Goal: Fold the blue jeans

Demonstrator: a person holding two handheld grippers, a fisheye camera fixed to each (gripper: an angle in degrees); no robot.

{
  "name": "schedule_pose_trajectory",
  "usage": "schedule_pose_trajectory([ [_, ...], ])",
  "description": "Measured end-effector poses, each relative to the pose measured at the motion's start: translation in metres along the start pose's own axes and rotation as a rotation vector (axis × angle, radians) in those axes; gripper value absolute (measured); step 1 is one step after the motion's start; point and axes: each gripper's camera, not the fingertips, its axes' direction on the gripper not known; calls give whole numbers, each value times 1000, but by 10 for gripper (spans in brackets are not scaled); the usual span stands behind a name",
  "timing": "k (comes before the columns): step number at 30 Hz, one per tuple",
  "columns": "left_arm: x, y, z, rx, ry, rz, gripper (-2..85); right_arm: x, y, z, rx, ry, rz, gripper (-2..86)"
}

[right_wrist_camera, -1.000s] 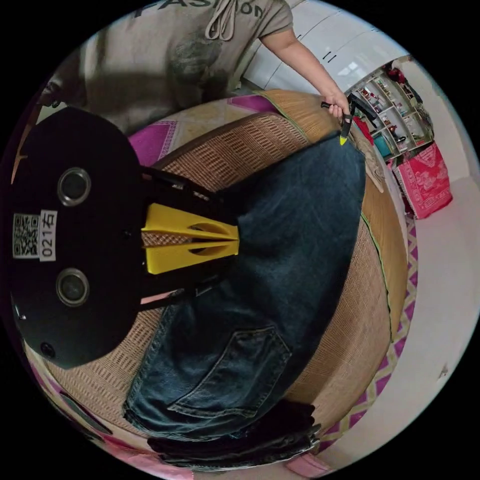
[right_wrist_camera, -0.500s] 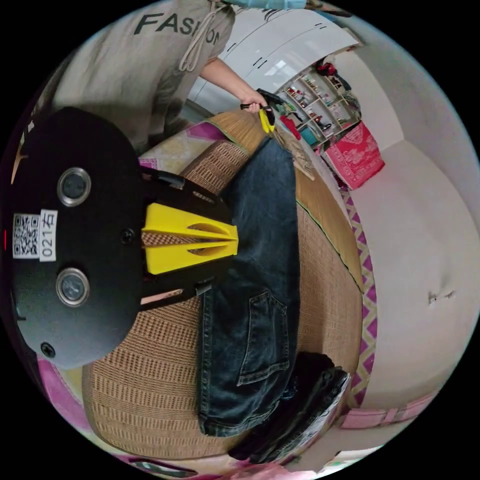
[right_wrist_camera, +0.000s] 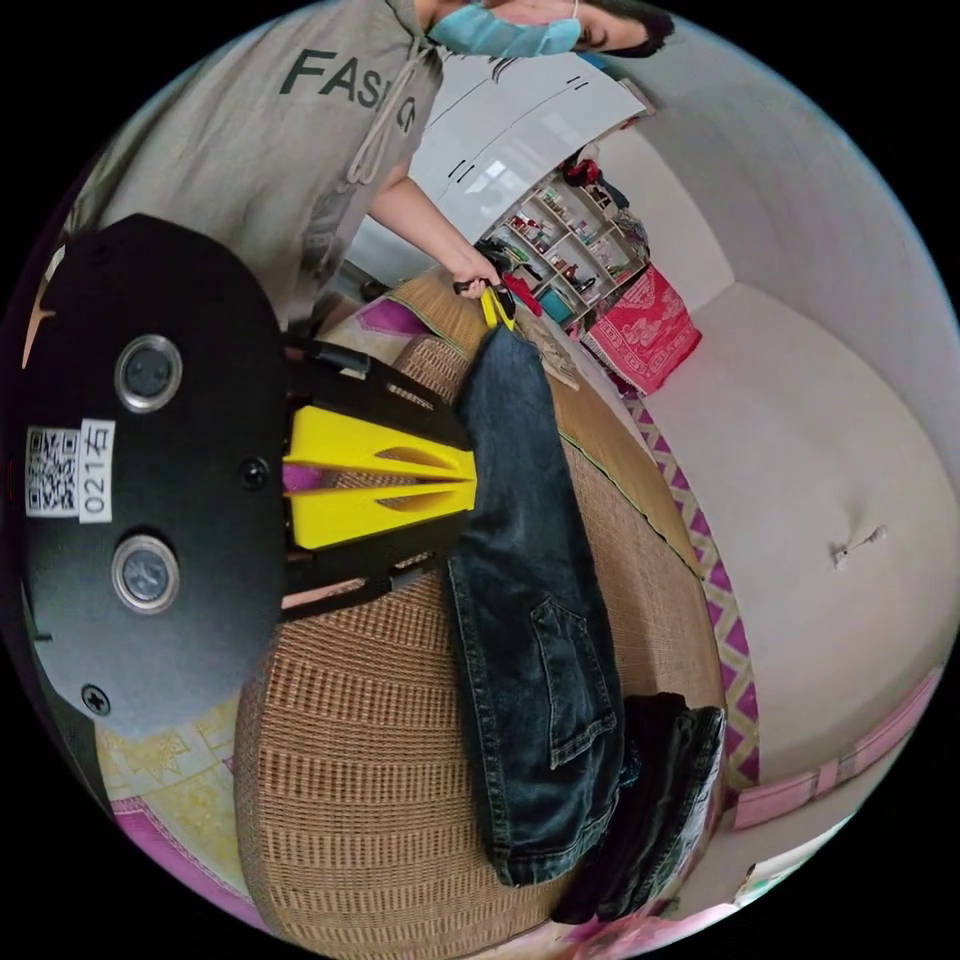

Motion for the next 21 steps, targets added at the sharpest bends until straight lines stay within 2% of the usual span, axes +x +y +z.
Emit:
schedule_pose_trajectory([
  [4, 7, -6, -6, 81, -17, -35, 59, 22, 7, -21, 17, -24, 56, -6],
  [9, 13, -24, -29, 43, 50, -15, 4, 44, 14, -67, 64, -20, 88, -6],
  [12, 50, -39, -52, 20, 32, 67, -4, 57, 20, -87, 67, -7, 98, -6],
  [14, 91, -50, -70, 9, -44, 139, -6, 66, 24, -97, 68, -6, 104, -6],
  [21, 192, -65, -113, 52, -160, 199, -8, 105, 41, -131, 99, -32, 149, -6],
])
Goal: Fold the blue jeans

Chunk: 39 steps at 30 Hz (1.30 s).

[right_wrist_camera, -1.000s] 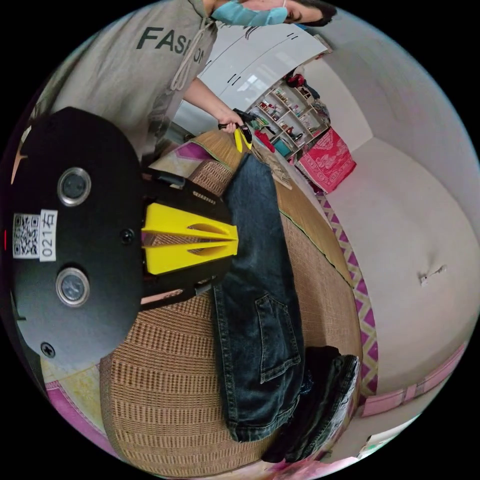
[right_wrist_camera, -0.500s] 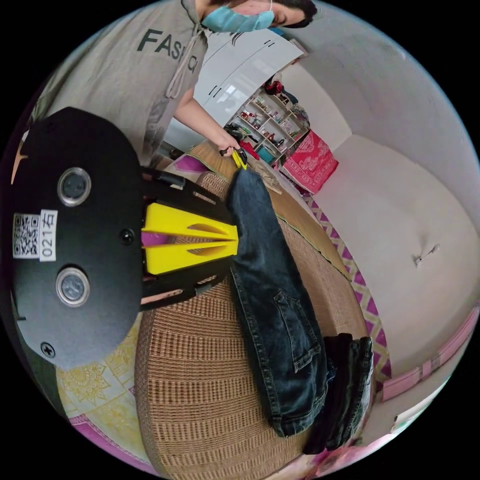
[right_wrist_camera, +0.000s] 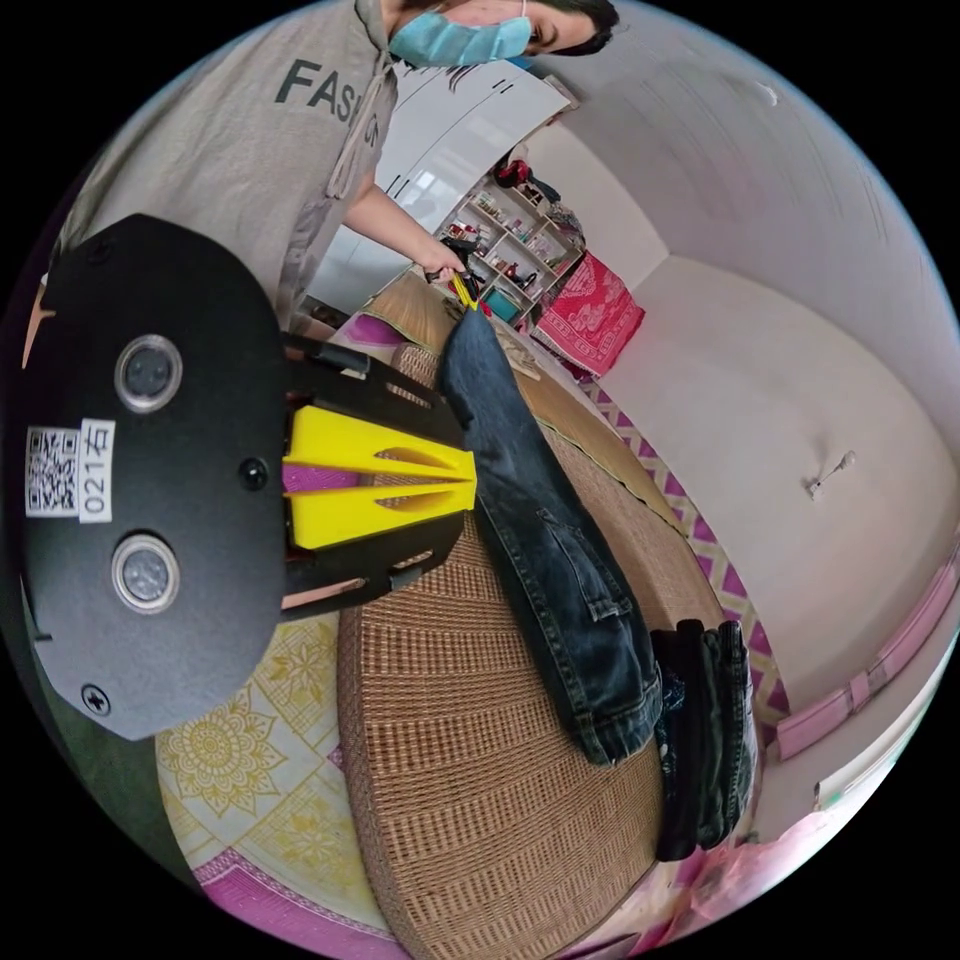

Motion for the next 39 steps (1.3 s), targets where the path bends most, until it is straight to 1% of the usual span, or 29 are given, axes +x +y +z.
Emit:
schedule_pose_trajectory([
  [2, 90, -1, -21, 61, 26, 127, -8, 8, 0, -8, 1, -3, 4, -6],
  [3, 120, 1, -26, 77, 30, 180, -8, 14, 1, -14, 1, -4, 6, -6],
  [5, 258, 28, -36, 124, 29, 433, -7, 22, 1, -24, 9, -6, 9, -6],
  [6, 292, 39, -35, 129, 29, 498, -7, 27, 2, -30, 13, -10, 12, -6],
  [7, 357, 65, -28, 130, 29, 619, -6, 30, 2, -34, 15, -12, 14, -6],
  [8, 416, 95, -13, 121, 31, 724, -5, 35, 3, -40, 21, -16, 16, -6],
  [9, 443, 110, -2, 112, 33, 771, -4, 40, 5, -47, 29, -19, 18, -6],
  [11, 531, 174, 59, 44, 30, 921, -2, 47, 9, -56, 36, -24, 23, -6],
  [12, 545, 188, 77, 22, 30, 934, -2, 52, 12, -63, 38, -26, 27, -6],
  [13, 569, 215, 120, -42, 40, 939, -2, 55, 13, -66, 39, -26, 30, -6],
  [14, 582, 240, 167, -97, 39, 924, -2, 60, 17, -72, 38, -23, 35, -6],
  [15, 586, 252, 192, -134, 28, 912, -2, 65, 20, -78, 34, -21, 39, -6],
  [17, 581, 290, 276, -272, -63, 850, -1, 73, 26, -89, 32, -18, 48, -6],
  [18, 579, 295, 286, -289, -65, 837, -1, 78, 29, -98, 35, -18, 53, -6],
  [21, 603, 298, 259, -163, -32, 833, 2, 92, 36, -120, 44, -6, 66, -6],
  [23, 643, 304, 238, -61, -59, 920, 8, 101, 39, -130, 50, 2, 76, -6],
  [24, 652, 305, 240, -54, -72, 937, 10, 106, 40, -135, 53, 4, 80, -6],
  [25, 664, 308, 255, -92, -88, 954, 19, 109, 39, -137, 53, 5, 81, -6],
  [27, 668, 309, 305, -294, -116, 929, 37, 116, 36, -144, 61, -2, 82, -5],
  [29, 670, 301, 309, -297, -52, 874, 48, 118, 30, -151, 72, -14, 69, -3],
  [31, 671, 290, 314, -345, 10, 822, 56, 121, 23, -158, 89, -17, 65, 0],
  [32, 671, 288, 314, -339, 46, 824, 62, 125, 16, -161, 95, -4, 75, 5],
  [34, 672, 288, 312, -321, 107, 851, 76, 136, 3, -165, 111, 24, 130, 24],
  [35, 673, 290, 308, -304, 176, 889, 89, 147, -7, -169, 133, 22, 170, 51],
  [36, 675, 292, 306, -296, 204, 916, 97, 160, -18, -168, 126, 18, 223, 71],
  [38, 679, 299, 308, -310, 239, 1020, 109, 177, -34, -168, 137, 21, 283, 95],
  [39, 679, 297, 311, -329, 242, 1020, 109, 188, -42, -168, 146, 29, 340, 105],
])
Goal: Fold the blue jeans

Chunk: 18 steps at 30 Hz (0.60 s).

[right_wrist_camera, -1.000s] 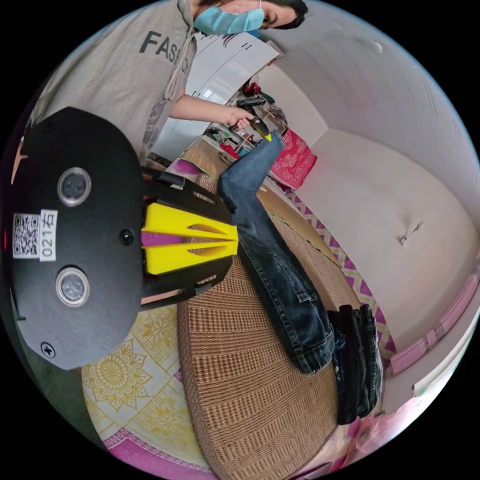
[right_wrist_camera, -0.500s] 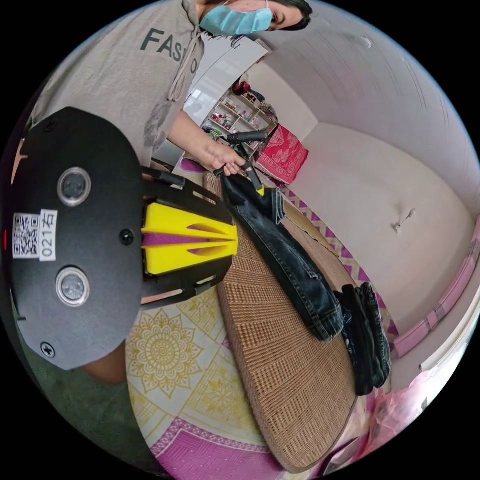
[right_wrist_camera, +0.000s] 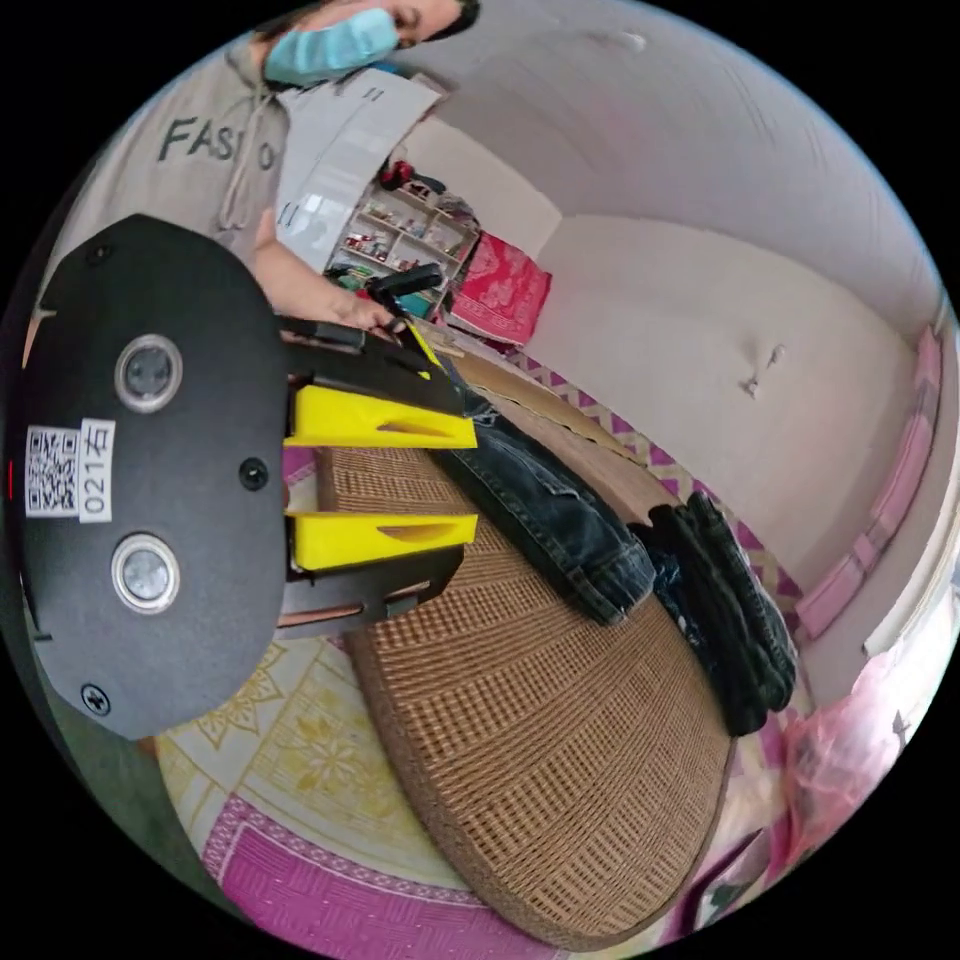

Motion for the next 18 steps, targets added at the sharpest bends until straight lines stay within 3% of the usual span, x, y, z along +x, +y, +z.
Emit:
schedule_pose_trajectory([
  [5, -30, 2, -4, 34, 215, -48, 73, 42, -18, 20, 41, -125, 310, 130],
  [7, -39, -3, 33, -175, 247, -95, 52, 47, -17, 30, 66, -174, 375, 132],
  [11, -48, 7, -12, 93, 237, -115, 48, 29, -18, 51, 125, -212, 462, 129],
  [14, -61, 24, -20, 108, 359, -150, 58, 12, -25, 73, 140, -213, 497, 115],
  [18, -67, 65, -78, 258, 434, -146, 49, -20, -28, 102, 161, -260, 519, 88],
])
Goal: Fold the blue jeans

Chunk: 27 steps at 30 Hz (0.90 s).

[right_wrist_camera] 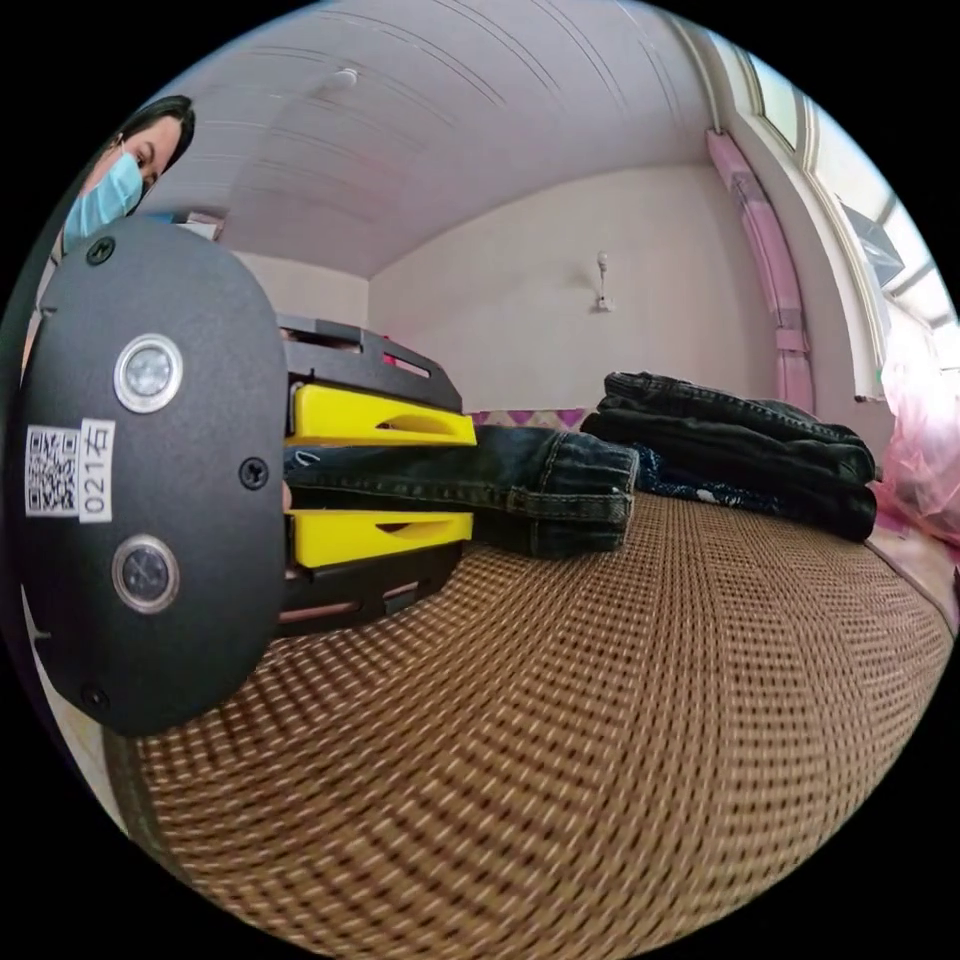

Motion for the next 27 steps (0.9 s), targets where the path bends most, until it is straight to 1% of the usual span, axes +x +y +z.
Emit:
schedule_pose_trajectory([
  [2, 12, 22, -51, 32, 1, 15, 39, -14, 16, 10, 13, 6, 0, 70],
  [4, 18, 45, -96, 61, -10, 22, 23, -56, 38, 20, 18, 74, -115, 52],
  [6, 20, 71, -143, 96, -41, 3, 6, -147, 91, 43, 35, 160, -367, 37],
  [7, 19, 89, -172, 115, -57, -15, -1, -173, 108, 52, 33, 174, -441, 35],
  [9, 20, 117, -212, 138, -83, -32, -7, -282, 199, 106, 4, 269, -771, 30],
  [10, 21, 134, -234, 144, -108, -40, -8, -309, 228, 125, -11, 303, -865, 30],
  [12, 24, 158, -260, 149, -145, -45, -9, -390, 362, 211, -81, 445, -1239, 30],
  [13, 26, 171, -273, 154, -160, -45, -10, -402, 398, 235, -104, 475, -1329, 30],
  [14, 27, 184, -283, 159, -169, -48, -10, -416, 473, 282, -163, 527, -1500, 30],
  [15, 27, 191, -287, 162, -170, -52, -10, -416, 544, 327, -220, 568, -1659, 28],
  [16, 25, 203, -294, 168, -164, -64, -10, -412, 580, 349, -252, 590, -1736, 27],
  [17, 22, 215, -299, 180, -151, -80, -10, -394, 644, 392, -341, 628, -1857, 24],
  [18, 20, 220, -301, 187, -145, -89, -10, -367, 696, 434, -458, 671, -1929, 22],
  [19, 17, 231, -305, 195, -133, -103, -10, -351, 717, 454, -516, 698, -1953, 21],
  [20, 14, 241, -307, 195, -127, -110, -10, -314, 751, 491, -608, 774, -1997, 19],
  [21, 13, 245, -309, 194, -127, -113, -10, -289, 775, 509, -631, 791, -2026, 17],
  [22, 12, 253, -311, 188, -129, -118, -10, -286, 784, 511, -600, 794, -2028, 16],
  [24, 12, 261, -316, 177, -137, -115, -9, -296, 819, 513, -466, 821, -2075, 15],
  [25, 11, 265, -320, 179, -145, -110, -9, -299, 825, 513, -445, 818, -2077, 15],
  [26, 9, 267, -323, 187, -149, -108, -8, -300, 835, 517, -437, 809, -2076, 17],
  [27, 8, 266, -325, 194, -151, -105, -8, -290, 845, 527, -481, 805, -2074, 20],
])
